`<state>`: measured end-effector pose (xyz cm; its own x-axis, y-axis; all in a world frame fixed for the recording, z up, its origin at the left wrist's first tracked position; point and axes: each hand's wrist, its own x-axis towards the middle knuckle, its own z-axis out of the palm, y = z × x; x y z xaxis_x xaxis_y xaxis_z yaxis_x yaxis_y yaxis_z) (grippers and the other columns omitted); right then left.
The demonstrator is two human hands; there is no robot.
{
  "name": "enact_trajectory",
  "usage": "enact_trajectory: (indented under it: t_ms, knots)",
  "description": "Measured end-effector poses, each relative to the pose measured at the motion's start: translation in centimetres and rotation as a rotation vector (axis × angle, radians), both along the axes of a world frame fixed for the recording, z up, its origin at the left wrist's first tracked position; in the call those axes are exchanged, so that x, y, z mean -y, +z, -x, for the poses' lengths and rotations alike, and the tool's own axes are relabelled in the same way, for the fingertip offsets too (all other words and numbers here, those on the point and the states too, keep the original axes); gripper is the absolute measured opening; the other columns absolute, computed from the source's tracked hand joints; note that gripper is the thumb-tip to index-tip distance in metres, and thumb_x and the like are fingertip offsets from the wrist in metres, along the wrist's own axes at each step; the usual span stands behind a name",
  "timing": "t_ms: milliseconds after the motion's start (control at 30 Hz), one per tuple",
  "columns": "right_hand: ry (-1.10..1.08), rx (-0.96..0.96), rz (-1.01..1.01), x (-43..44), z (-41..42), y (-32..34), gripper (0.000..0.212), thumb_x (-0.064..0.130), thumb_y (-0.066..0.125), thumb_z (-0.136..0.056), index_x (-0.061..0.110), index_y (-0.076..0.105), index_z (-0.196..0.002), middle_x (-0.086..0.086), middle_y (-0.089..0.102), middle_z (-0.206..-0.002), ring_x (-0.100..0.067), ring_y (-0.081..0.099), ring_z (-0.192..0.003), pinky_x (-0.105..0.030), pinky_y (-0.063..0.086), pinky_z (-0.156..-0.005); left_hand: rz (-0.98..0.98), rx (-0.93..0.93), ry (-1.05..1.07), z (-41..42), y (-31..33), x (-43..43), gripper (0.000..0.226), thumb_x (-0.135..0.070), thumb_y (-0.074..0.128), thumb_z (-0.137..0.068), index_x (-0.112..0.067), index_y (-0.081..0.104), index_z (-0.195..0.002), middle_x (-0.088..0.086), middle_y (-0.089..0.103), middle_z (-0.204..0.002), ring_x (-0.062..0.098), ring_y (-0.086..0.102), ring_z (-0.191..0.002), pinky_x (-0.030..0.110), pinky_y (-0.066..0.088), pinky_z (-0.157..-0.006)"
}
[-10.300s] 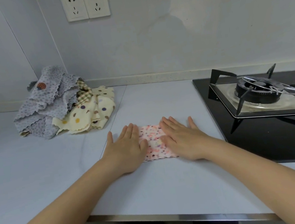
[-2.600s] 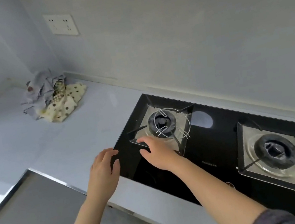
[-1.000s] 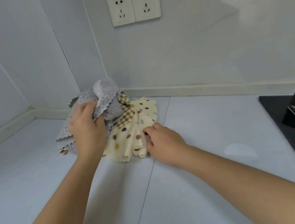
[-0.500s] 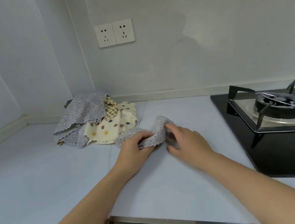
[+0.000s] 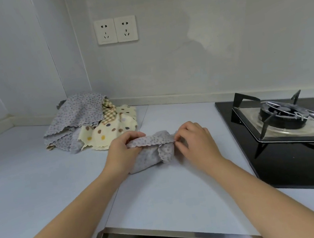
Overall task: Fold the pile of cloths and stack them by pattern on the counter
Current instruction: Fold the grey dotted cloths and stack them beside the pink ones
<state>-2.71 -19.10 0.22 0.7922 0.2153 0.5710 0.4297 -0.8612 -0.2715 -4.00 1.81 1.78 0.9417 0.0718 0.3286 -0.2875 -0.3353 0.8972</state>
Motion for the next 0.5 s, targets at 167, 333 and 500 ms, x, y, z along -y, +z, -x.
enact_trajectory:
  t_ms: [167, 333, 500]
  knots:
    - [0.088, 0.023, -0.182, 0.3, 0.8, 1.0, 0.005, 0.011, 0.053, -0.092, 0.016, 0.054, -0.090, 0.001, 0.063, -0.100, -0.018, 0.056, -0.090, -0.036, 0.040, -0.082, 0.251, -0.046, 0.094, 0.2, 1.1, -0.1, 0.019, -0.007, 0.064, -0.088, -0.025, 0.068, -0.083, -0.002, 0.068, -0.092, 0.018, 0.062, -0.092, 0.035, 0.052, -0.079]
    - [0.100, 0.020, -0.423, 0.4, 1.8, 2.1, 0.008, 0.016, 0.040, -0.100, 0.020, 0.037, -0.094, 0.006, 0.045, -0.057, -0.017, 0.044, -0.049, -0.039, 0.035, -0.053, 0.261, -0.084, 0.041, 0.8, 1.6, 0.6, 0.029, -0.017, 0.052, -0.096, -0.027, 0.068, -0.074, 0.006, 0.068, -0.095, 0.022, 0.060, -0.091, 0.038, 0.045, -0.074]
    - [0.243, -0.234, -0.548, 2.4, 2.3, 3.9, 0.010, 0.014, 0.059, -0.092, 0.020, 0.055, -0.085, 0.007, 0.042, -0.045, -0.011, 0.031, -0.039, -0.022, 0.029, -0.044, 0.258, -0.016, -0.021, 1.7, 3.9, 1.4, 0.028, -0.017, 0.052, -0.097, -0.014, 0.066, -0.073, -0.005, 0.068, -0.075, 0.005, 0.064, -0.073, 0.017, 0.051, -0.066]
